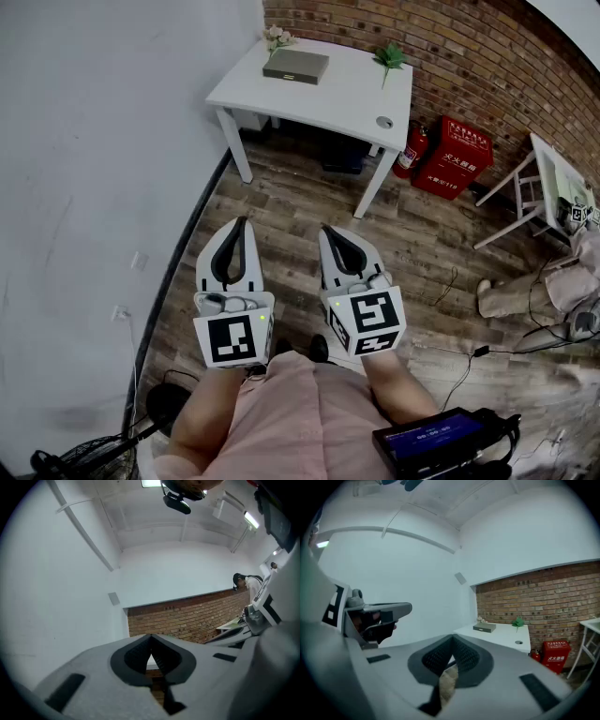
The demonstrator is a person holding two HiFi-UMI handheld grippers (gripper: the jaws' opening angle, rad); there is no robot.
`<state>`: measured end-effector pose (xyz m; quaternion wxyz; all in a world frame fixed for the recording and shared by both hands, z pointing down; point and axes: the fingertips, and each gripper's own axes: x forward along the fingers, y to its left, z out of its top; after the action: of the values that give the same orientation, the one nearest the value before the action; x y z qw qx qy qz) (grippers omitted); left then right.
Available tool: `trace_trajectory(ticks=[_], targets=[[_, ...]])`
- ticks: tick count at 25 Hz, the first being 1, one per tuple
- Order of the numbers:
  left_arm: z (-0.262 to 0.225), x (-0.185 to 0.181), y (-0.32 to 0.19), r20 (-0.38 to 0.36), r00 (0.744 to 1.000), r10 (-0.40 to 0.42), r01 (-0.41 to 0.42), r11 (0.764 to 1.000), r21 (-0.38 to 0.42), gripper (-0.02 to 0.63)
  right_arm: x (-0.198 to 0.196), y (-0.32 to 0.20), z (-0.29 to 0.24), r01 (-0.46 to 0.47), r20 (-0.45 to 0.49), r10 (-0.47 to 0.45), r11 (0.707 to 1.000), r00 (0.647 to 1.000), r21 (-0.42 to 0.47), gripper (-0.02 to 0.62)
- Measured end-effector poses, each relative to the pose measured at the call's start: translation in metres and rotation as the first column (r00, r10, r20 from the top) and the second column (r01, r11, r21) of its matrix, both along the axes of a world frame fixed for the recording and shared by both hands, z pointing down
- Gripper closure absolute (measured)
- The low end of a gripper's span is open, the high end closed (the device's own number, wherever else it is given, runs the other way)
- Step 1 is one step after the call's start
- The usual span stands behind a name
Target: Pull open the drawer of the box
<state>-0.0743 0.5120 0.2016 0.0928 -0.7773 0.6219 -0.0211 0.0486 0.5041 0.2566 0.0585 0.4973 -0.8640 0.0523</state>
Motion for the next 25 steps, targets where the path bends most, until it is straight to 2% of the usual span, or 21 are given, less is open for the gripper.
trace_trajectory(ticks=[4, 9, 11, 12, 13, 14, 20, 25], targets=[[-0.004, 0.009, 0.000, -0.026, 1.000, 0.007, -0.007, 1.000, -0.004, 0.598, 0.004, 0.000, 0.001, 0.003, -0.002, -0.003, 1.000, 1.000, 0.000, 0.592], [0.000, 0.013, 0.005, -0.016, 1.000, -0.008, 0.008, 1.000, 0.014, 0.598, 0.012, 0.000, 0.005, 0.012, 0.006, -0.012, 1.000, 1.000, -0.004, 0.592], [-0.002, 0.019, 0.007, -0.040, 0.999, -0.012, 0.012, 1.000, 0.016, 0.597, 0.017, -0.001, 0.004, 0.018, 0.028, -0.018, 1.000, 0.999, 0.000, 0.589], [-0.003, 0.022, 0.008, -0.049, 0.999, -0.007, 0.009, 1.000, 0.022, 0.575, 0.019, -0.002, 0.004, 0.033, 0.039, -0.033, 0.999, 0.999, -0.006, 0.535], [-0.003, 0.025, 0.008, -0.050, 0.999, -0.002, 0.003, 1.000, 0.030, 0.497, 0.020, -0.003, 0.005, 0.050, 0.047, -0.049, 0.999, 0.998, -0.013, 0.422], [-0.002, 0.028, 0.008, -0.044, 0.999, 0.002, -0.001, 0.999, 0.033, 0.451, 0.021, -0.004, 0.005, 0.059, 0.050, -0.059, 0.998, 0.997, -0.016, 0.408], [0.011, 0.029, 0.003, -0.033, 0.999, -0.043, 0.042, 0.999, -0.024, 0.460, 0.028, -0.014, 0.011, 0.047, 0.024, -0.047, 0.999, 0.999, 0.003, 0.442], [0.019, 0.019, -0.011, -0.010, 0.998, -0.069, 0.069, 0.997, -0.033, 0.480, 0.027, -0.033, 0.014, 0.036, 0.035, -0.036, 0.999, 0.999, 0.002, 0.453]])
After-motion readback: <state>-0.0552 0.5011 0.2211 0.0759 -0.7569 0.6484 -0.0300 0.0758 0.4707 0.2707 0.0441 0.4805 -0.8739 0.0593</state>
